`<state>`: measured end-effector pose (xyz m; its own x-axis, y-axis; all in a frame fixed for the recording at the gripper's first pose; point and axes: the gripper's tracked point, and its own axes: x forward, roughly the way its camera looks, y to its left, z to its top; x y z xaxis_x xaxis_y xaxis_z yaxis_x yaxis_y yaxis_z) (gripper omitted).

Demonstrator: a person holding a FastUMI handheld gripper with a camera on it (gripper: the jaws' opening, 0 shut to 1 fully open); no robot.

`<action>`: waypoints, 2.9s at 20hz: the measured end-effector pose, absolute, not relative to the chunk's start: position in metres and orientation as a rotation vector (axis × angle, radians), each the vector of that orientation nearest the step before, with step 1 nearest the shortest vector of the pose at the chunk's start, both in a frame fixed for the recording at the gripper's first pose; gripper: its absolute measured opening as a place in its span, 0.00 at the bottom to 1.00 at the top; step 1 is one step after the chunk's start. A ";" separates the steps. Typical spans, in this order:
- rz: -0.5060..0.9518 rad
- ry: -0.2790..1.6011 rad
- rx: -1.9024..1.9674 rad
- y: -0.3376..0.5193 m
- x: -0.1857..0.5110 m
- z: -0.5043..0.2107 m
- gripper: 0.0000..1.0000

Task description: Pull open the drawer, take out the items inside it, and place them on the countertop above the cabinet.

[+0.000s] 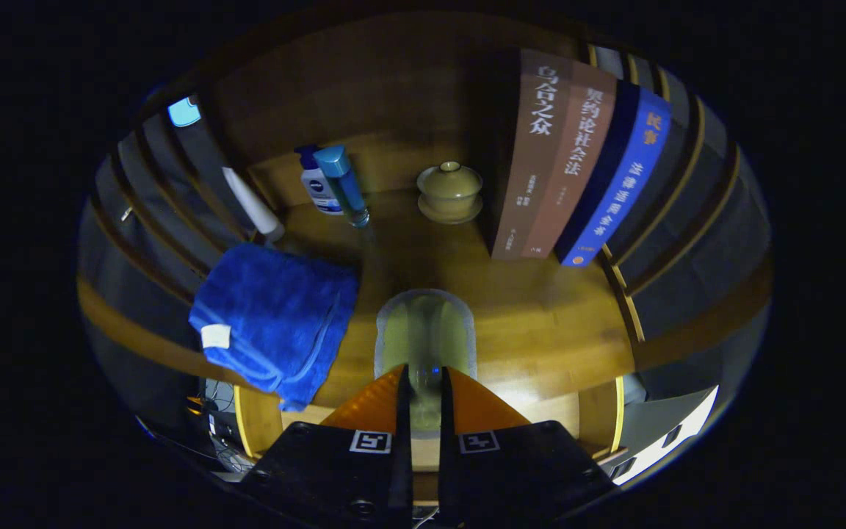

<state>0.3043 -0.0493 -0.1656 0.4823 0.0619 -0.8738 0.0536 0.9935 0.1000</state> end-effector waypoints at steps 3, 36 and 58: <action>-0.009 1.083 0.081 -0.054 0.329 -0.188 0.18; 0.132 0.259 0.191 -0.015 0.168 -0.069 1.00; 0.032 0.277 0.070 -0.019 0.022 -0.292 1.00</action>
